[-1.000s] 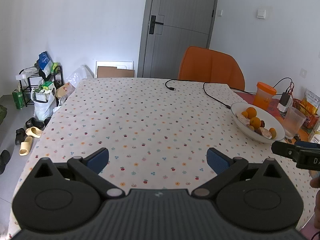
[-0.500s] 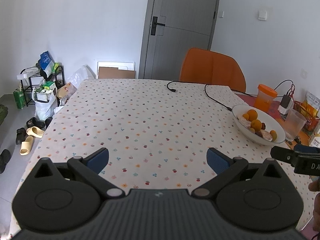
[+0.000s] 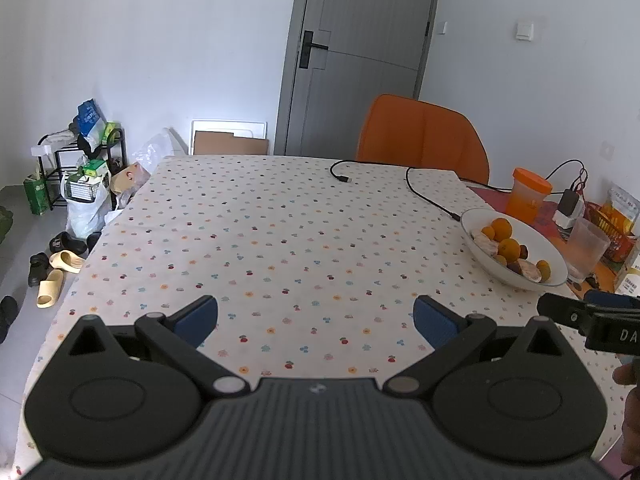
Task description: Organize fruits
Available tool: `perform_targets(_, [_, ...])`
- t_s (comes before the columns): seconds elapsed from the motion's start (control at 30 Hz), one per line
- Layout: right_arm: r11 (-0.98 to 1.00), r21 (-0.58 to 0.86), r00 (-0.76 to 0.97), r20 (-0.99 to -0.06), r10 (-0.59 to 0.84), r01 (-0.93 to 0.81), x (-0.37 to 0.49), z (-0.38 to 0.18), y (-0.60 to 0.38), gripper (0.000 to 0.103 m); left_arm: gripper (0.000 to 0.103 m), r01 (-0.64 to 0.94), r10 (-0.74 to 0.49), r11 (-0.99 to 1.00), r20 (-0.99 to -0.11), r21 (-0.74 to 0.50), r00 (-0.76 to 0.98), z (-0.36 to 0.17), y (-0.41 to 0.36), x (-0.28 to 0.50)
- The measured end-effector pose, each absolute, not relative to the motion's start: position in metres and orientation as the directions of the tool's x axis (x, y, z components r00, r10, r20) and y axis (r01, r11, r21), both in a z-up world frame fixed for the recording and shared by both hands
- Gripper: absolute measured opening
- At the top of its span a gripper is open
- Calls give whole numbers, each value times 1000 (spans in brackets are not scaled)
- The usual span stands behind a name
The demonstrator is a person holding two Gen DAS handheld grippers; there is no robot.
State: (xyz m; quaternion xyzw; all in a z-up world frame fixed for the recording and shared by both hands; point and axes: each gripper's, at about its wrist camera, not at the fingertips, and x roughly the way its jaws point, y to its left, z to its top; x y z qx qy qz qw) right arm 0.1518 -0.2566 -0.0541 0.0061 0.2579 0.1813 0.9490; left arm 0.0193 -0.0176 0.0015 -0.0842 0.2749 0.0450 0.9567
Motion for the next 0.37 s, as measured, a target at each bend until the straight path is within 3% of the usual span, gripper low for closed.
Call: perform_targets(0.37, [932,100,800,-487,351,-348,151,-57,-255,103,103,-132,39,981,-529,-139,848,1,-20,19])
